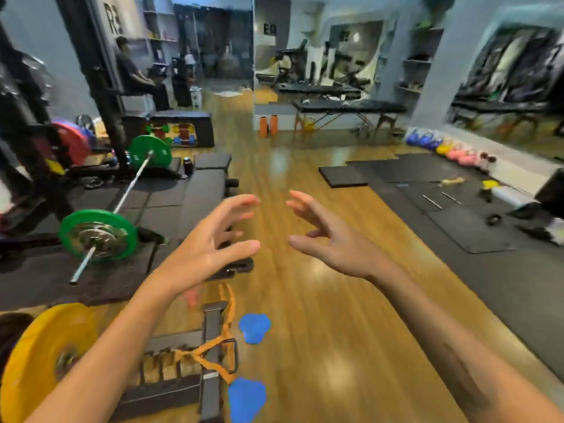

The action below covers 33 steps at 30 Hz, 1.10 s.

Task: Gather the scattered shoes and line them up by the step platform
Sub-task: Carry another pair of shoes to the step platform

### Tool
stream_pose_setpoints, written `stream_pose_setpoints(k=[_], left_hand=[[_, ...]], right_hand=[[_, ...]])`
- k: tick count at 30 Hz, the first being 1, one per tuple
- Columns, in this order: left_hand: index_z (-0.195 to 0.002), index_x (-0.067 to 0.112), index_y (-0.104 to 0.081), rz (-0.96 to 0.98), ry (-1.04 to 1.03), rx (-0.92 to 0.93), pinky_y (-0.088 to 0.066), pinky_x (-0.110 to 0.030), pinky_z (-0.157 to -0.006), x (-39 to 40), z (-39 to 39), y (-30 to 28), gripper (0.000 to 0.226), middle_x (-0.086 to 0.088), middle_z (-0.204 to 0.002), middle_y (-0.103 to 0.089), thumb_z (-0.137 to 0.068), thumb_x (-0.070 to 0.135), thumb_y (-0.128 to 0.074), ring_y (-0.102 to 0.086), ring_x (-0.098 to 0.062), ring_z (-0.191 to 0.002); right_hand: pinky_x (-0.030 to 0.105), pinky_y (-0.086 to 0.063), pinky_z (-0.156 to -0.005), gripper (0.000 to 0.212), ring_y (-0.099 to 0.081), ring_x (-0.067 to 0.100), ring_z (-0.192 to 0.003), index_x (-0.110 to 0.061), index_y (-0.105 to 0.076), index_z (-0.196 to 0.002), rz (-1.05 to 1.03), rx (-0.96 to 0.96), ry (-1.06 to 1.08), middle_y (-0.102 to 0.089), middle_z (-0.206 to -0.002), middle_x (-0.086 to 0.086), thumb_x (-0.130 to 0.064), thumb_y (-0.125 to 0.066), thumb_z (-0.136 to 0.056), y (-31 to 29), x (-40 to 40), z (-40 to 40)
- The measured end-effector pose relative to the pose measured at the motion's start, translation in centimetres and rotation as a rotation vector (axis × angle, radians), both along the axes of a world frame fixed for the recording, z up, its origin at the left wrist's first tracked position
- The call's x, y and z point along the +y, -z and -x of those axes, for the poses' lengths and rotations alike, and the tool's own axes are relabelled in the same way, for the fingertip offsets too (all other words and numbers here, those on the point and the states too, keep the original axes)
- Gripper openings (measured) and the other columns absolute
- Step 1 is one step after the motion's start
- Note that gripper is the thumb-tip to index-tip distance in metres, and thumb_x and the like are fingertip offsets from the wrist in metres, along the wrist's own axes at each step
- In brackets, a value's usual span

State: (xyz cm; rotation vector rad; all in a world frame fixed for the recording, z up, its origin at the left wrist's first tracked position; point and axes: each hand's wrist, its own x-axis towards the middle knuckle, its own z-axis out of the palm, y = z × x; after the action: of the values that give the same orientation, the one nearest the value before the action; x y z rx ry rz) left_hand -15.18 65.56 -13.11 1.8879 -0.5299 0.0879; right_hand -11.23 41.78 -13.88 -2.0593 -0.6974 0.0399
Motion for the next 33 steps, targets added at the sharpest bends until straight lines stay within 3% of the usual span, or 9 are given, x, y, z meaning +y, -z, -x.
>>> stream_pose_setpoints(k=[7,15,21,25,33], left_hand=[[-0.137,0.019,-0.042,0.005,0.28,0.102,-0.039,-0.041,-0.109,-15.1,-10.1,1.9,0.066,0.007,-0.14,-0.05,-0.078,0.018,-0.073,-0.047,-0.005,-0.128],[-0.135,0.035,-0.044,-0.03,0.603,0.002,-0.04,-0.034,-0.104,-29.2,-24.6,1.6,0.07,0.02,-0.138,-0.049,-0.072,0.045,-0.072,-0.045,-0.002,-0.129],[-0.134,0.03,-0.046,-0.046,0.84,-0.013,-0.041,-0.041,-0.106,-41.2,-33.8,-0.4,0.068,0.017,-0.136,-0.052,-0.073,0.041,-0.072,-0.047,-0.003,-0.128],[-0.133,0.027,-0.046,-0.045,0.942,-0.035,-0.043,-0.042,-0.104,-50.5,-38.4,0.1,0.061,0.016,-0.136,-0.053,-0.077,0.027,-0.07,-0.049,-0.004,-0.127],[-0.134,0.029,-0.046,-0.056,1.018,-0.145,-0.044,-0.038,-0.103,-72.4,-44.6,3.0,0.058,0.016,-0.135,-0.053,-0.08,0.028,-0.069,-0.049,-0.006,-0.127]], right_hand=[[0.031,-0.042,-0.107,0.072,-0.033,-0.009,-0.136,-0.039,-0.027,-0.15,0.067,-0.017,0.343,-0.036,-0.151,-0.021,-0.053,-0.061,-0.087,1.4,-16.3,-2.9],[0.039,-0.043,-0.106,0.073,-0.033,-0.002,-0.138,-0.035,-0.026,-0.15,0.123,-0.026,0.632,-0.035,-0.153,-0.016,-0.051,-0.061,-0.089,2.0,-28.8,-9.3],[0.036,-0.045,-0.104,0.07,-0.033,-0.003,-0.138,-0.032,-0.028,-0.151,0.093,-0.048,0.862,-0.036,-0.153,-0.014,-0.048,-0.06,-0.091,0.7,-37.2,-14.0],[0.03,-0.046,-0.102,0.072,-0.033,-0.005,-0.137,-0.033,-0.027,-0.15,0.097,-0.05,0.973,-0.037,-0.152,-0.014,-0.054,-0.058,-0.089,1.2,-44.3,-16.7],[0.031,-0.046,-0.103,0.07,-0.033,-0.007,-0.137,-0.039,-0.025,-0.149,0.079,-0.04,1.103,-0.035,-0.152,-0.018,-0.056,-0.058,-0.089,4.4,-64.1,-21.2]])
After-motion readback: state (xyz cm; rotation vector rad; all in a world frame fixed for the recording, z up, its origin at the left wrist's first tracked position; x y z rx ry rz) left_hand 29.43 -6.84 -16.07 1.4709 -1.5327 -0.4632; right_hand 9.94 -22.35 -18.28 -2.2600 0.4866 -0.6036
